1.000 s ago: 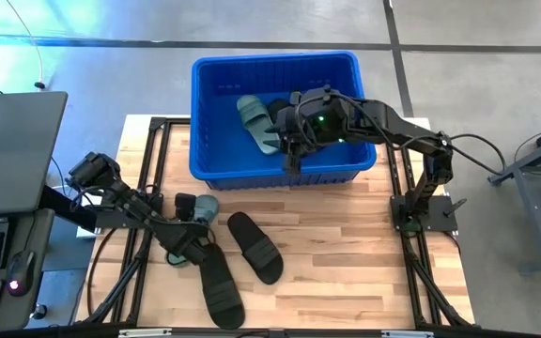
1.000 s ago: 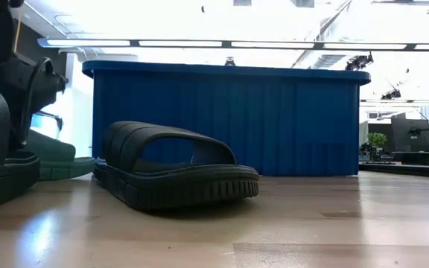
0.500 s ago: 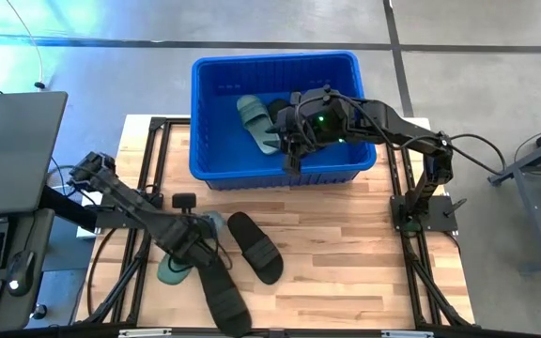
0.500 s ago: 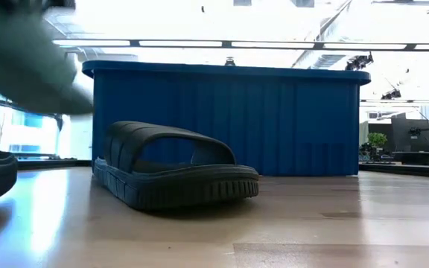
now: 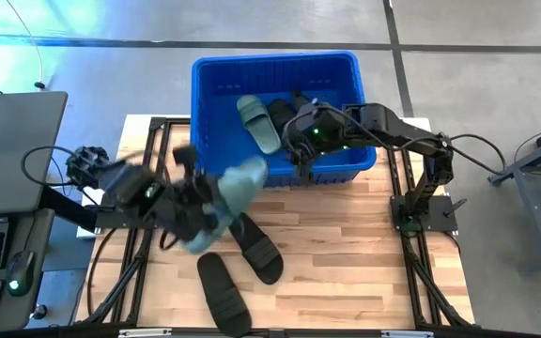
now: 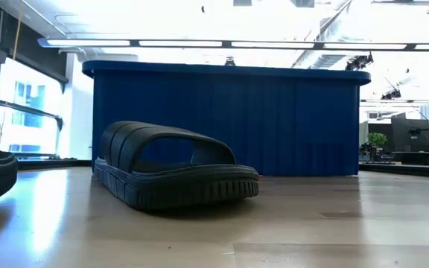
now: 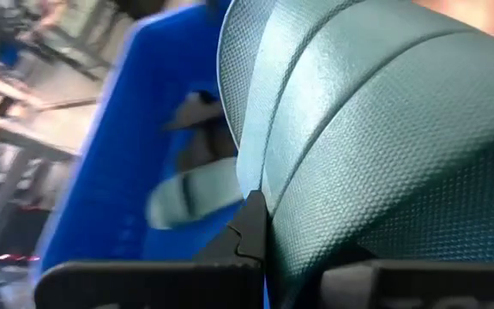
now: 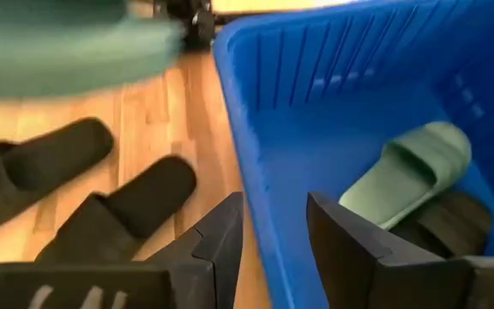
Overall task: Pick and place slides into bin
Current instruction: Put the green slide into the blue bin
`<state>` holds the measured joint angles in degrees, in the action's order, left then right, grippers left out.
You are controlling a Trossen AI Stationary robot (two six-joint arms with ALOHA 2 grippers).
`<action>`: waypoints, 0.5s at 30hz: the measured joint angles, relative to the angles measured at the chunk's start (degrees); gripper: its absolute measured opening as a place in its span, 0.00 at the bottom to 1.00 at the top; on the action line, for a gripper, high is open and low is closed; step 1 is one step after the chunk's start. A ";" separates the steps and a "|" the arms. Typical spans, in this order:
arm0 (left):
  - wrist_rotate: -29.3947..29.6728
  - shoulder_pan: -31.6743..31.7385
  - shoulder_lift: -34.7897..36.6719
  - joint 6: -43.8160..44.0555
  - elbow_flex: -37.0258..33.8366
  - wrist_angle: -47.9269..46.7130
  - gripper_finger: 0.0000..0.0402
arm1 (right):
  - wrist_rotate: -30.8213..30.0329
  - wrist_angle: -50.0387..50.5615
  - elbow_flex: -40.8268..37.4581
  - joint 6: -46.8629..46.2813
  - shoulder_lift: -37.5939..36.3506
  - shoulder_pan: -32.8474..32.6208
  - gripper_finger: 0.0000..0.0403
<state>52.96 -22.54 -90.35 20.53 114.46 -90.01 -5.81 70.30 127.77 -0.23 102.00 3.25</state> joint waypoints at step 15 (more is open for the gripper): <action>-8.56 42.84 -6.60 -11.14 2.03 0.76 0.01 | -0.86 -2.87 -13.03 -2.76 0.02 -6.17 0.24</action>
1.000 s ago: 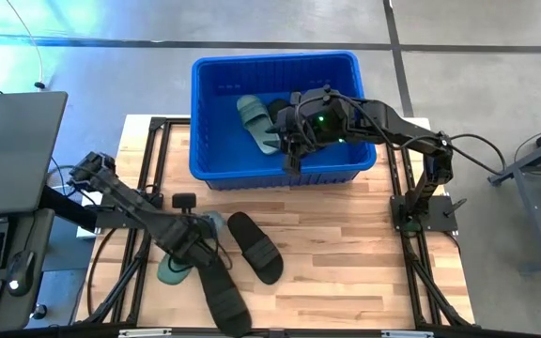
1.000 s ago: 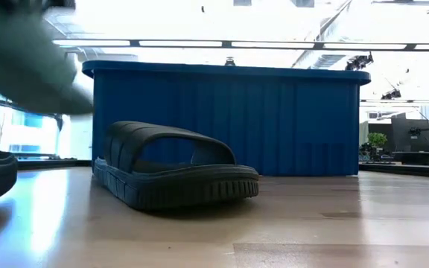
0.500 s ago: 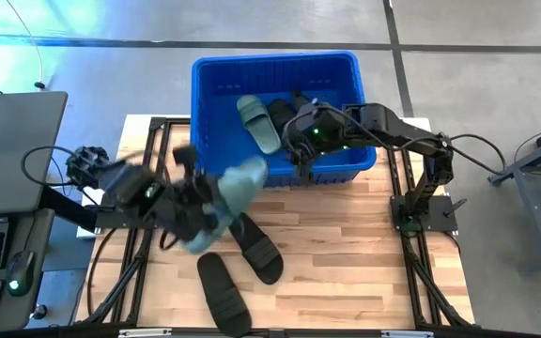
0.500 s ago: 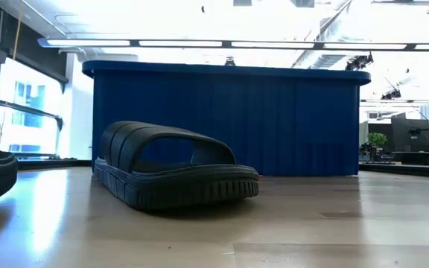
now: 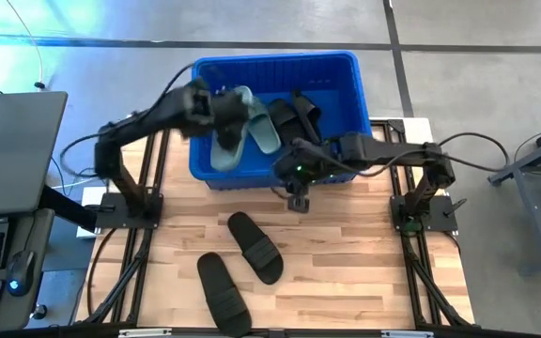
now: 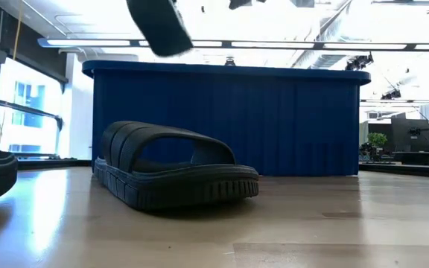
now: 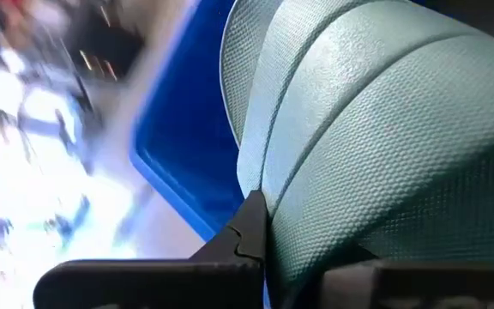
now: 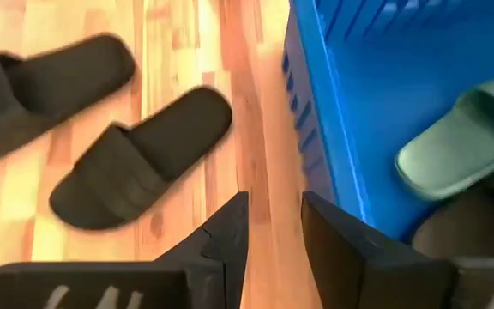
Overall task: Pick and place slides into bin
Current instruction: Put the green slide into the blue bin
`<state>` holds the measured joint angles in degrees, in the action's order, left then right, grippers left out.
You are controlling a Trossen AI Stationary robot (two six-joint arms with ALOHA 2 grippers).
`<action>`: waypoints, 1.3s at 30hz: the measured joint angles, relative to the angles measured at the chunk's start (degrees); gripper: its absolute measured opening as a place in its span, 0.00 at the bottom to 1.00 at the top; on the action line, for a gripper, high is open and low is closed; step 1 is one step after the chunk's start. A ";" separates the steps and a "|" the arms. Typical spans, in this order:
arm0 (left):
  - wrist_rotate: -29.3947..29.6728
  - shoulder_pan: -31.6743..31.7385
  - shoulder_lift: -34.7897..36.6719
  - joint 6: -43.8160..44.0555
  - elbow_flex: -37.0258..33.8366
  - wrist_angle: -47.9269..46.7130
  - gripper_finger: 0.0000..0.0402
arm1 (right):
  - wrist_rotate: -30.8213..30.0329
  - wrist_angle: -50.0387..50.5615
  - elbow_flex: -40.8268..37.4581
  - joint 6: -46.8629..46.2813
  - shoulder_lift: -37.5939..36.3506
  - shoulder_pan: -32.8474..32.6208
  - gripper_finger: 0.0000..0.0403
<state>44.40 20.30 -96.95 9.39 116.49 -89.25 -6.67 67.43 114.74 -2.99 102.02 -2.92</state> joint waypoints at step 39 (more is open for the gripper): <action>-10.47 27.85 -27.80 -22.29 -0.02 3.74 0.34 | -3.87 -8.58 -14.43 -12.34 0.04 -2.10 0.19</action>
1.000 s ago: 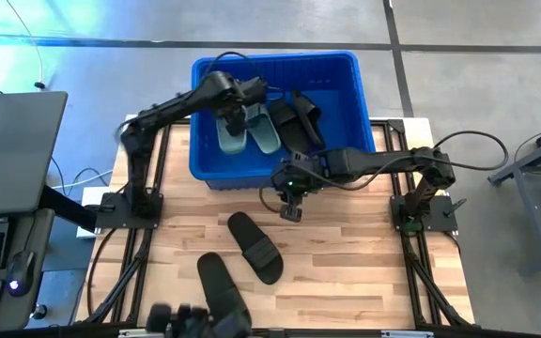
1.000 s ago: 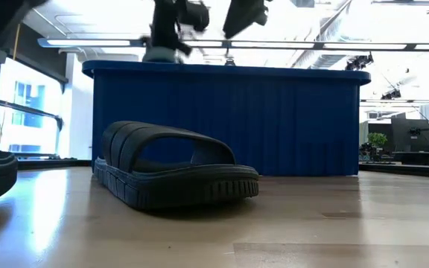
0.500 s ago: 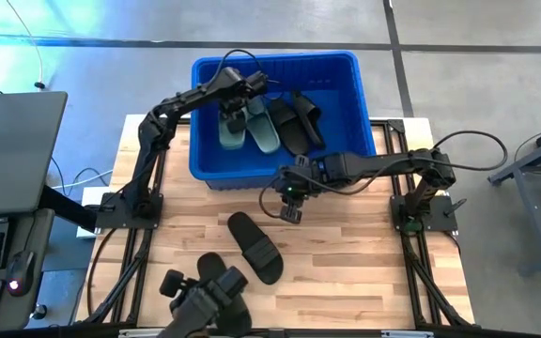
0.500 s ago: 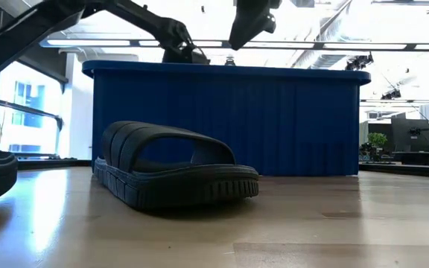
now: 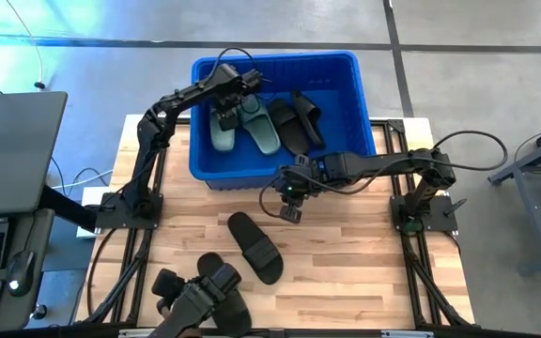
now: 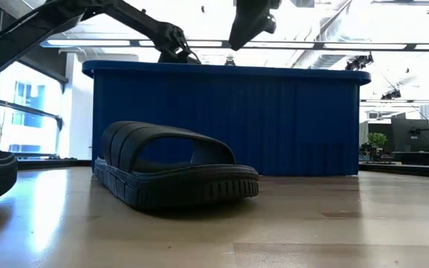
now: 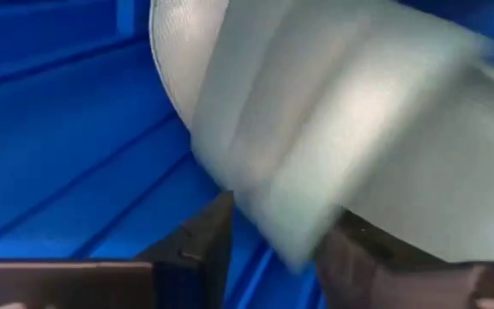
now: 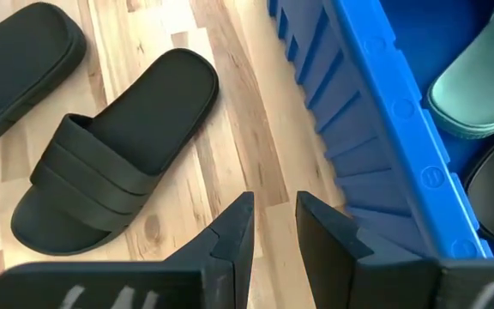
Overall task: Pick and place slides into bin
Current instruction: Put the green slide into the blue bin, then put the black slide into the blue bin
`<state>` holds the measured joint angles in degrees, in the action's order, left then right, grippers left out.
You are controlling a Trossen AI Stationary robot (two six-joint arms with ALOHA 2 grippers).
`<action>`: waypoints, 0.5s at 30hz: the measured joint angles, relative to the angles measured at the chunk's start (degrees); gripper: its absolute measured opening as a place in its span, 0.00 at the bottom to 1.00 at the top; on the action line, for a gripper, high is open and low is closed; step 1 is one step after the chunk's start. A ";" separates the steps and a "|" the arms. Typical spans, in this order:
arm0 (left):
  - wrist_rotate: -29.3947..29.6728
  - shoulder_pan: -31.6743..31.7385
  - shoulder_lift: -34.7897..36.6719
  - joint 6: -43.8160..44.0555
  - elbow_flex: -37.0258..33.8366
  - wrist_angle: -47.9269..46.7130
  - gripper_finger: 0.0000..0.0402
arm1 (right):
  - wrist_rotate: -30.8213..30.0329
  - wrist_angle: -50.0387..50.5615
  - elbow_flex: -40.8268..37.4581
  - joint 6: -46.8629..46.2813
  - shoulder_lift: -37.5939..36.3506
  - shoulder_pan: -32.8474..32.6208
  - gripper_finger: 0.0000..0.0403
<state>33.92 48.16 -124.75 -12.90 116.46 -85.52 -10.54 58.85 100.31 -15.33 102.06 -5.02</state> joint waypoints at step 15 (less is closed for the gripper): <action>-2.99 -3.91 0.37 -2.92 6.50 -4.68 0.48 | 1.83 -0.13 0.00 -5.24 -0.02 -0.04 0.19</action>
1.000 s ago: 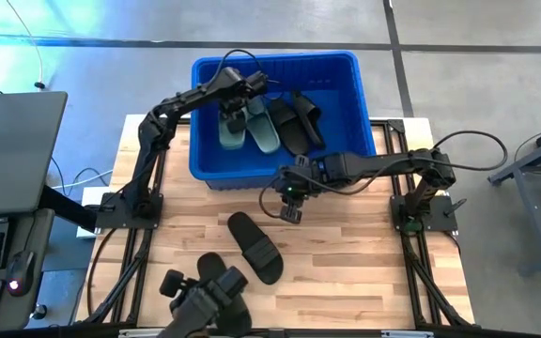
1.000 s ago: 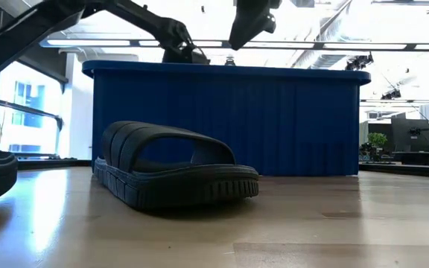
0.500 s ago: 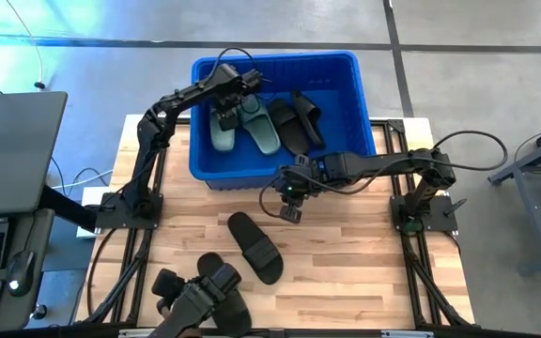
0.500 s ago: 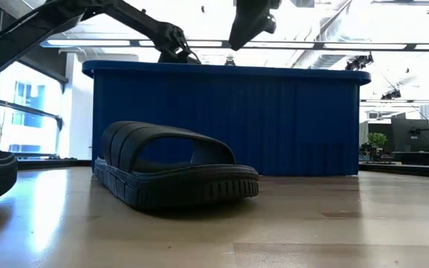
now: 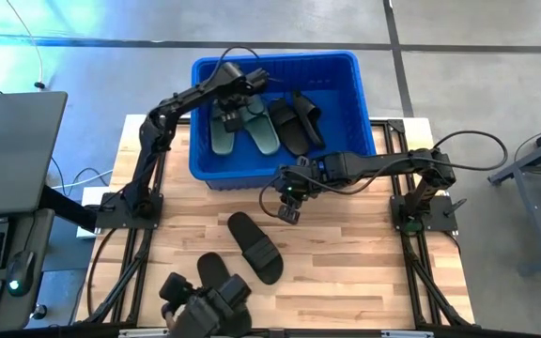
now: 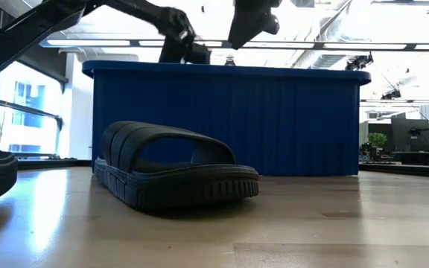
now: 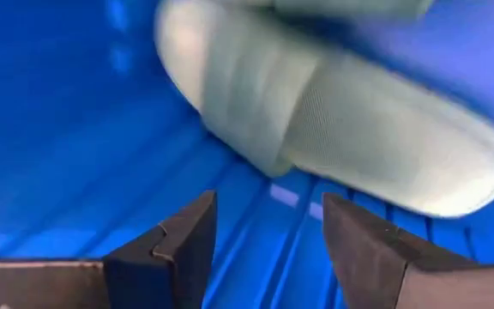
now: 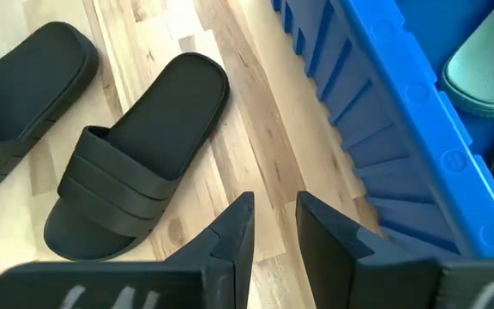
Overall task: Pick and place slides into bin
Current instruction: Put the black slide into the blue bin
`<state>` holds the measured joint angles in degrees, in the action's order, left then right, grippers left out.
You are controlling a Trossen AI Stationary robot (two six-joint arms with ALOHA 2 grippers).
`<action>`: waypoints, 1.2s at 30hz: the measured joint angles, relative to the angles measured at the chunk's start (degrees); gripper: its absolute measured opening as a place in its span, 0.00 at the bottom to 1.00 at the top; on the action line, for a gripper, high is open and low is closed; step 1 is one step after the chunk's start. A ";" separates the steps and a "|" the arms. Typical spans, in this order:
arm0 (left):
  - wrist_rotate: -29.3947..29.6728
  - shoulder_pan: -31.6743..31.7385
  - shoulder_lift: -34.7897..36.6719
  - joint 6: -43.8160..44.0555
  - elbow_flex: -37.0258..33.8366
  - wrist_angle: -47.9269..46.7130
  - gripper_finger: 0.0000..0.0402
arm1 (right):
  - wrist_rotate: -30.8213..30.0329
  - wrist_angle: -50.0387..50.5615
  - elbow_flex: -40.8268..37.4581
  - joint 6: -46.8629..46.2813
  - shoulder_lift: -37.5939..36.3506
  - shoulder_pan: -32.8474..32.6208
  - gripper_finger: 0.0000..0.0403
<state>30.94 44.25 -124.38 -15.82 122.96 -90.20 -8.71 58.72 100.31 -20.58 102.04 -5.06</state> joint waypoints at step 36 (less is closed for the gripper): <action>-5.96 -40.85 17.20 16.98 7.14 0.18 0.47 | 0.29 -5.53 0.02 33.52 17.73 -21.46 0.34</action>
<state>24.98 3.40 -107.17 1.16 130.10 -90.02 -8.42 53.19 100.33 12.94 119.77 -26.52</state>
